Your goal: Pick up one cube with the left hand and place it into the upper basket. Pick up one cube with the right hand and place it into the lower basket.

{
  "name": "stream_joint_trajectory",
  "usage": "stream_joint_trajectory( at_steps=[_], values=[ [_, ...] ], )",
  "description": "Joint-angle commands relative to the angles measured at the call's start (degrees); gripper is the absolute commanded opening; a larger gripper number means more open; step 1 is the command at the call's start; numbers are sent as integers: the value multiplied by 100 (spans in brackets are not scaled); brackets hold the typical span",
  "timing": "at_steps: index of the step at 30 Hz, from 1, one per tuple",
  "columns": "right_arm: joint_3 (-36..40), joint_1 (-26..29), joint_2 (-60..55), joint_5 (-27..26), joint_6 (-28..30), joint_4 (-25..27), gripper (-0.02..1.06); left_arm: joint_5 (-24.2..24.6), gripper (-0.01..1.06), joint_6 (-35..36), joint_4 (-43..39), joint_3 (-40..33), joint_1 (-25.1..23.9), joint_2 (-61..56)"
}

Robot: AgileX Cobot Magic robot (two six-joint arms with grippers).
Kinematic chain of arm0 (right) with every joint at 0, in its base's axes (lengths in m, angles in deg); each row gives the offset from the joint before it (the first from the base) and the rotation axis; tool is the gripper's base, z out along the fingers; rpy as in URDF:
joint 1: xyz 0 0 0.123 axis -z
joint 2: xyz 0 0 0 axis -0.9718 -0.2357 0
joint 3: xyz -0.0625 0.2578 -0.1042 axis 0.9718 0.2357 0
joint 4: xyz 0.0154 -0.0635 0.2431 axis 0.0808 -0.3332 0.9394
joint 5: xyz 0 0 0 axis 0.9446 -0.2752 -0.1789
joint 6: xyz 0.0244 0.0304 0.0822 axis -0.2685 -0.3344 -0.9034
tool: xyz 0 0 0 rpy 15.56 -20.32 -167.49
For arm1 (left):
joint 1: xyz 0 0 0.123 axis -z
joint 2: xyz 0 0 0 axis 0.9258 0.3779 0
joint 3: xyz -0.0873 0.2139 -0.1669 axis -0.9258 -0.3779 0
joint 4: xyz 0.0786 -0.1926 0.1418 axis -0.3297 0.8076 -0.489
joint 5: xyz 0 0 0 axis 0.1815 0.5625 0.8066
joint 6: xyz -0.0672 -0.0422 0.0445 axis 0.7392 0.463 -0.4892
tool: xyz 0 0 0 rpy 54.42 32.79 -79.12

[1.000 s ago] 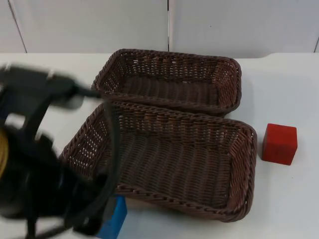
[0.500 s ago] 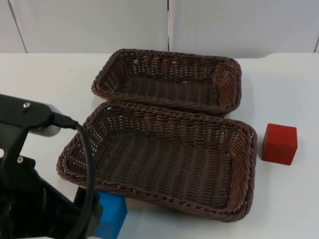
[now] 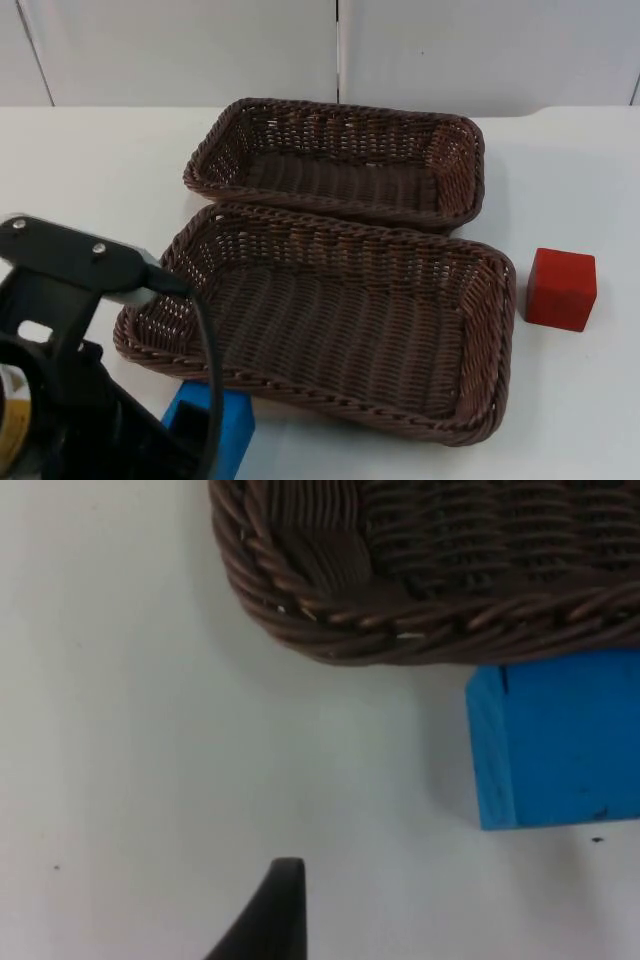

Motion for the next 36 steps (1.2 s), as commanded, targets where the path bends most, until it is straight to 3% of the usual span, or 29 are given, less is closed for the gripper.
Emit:
stream_joint_trajectory(
  at_steps=[1, 3, 4, 7, 14, 22, 31, 36],
  values=[
    [9, 23, 20, -32, 12, -5, 105, -50, 105, 502, -603, -27, 28, 99],
    [9, 23, 20, -32, 12, -5, 105, 11, 105, 1260, -1309, -27, 28, 235],
    [9, 23, 20, -32, 12, -5, 105, 11, 105, 1260, -1309, -27, 28, 235],
    [9, 23, 20, -32, 12, -5, 105, 34, 105, 2178, -1752, -27, 28, 575],
    [9, 23, 20, -32, 12, -5, 105, 173, 105, 2239, -1752, -16, 28, 670],
    [9, 23, 20, -32, 12, -5, 105, -268, 105, 1681, -1752, 338, 28, 784],
    [9, 23, 20, -32, 12, -5, 105, 1, 105, 2038, -1752, 537, 28, 1447],
    [9, 10, 20, -32, 12, -5, 105, -116, 105, 1984, -1752, 782, 28, 1712]
  ],
)
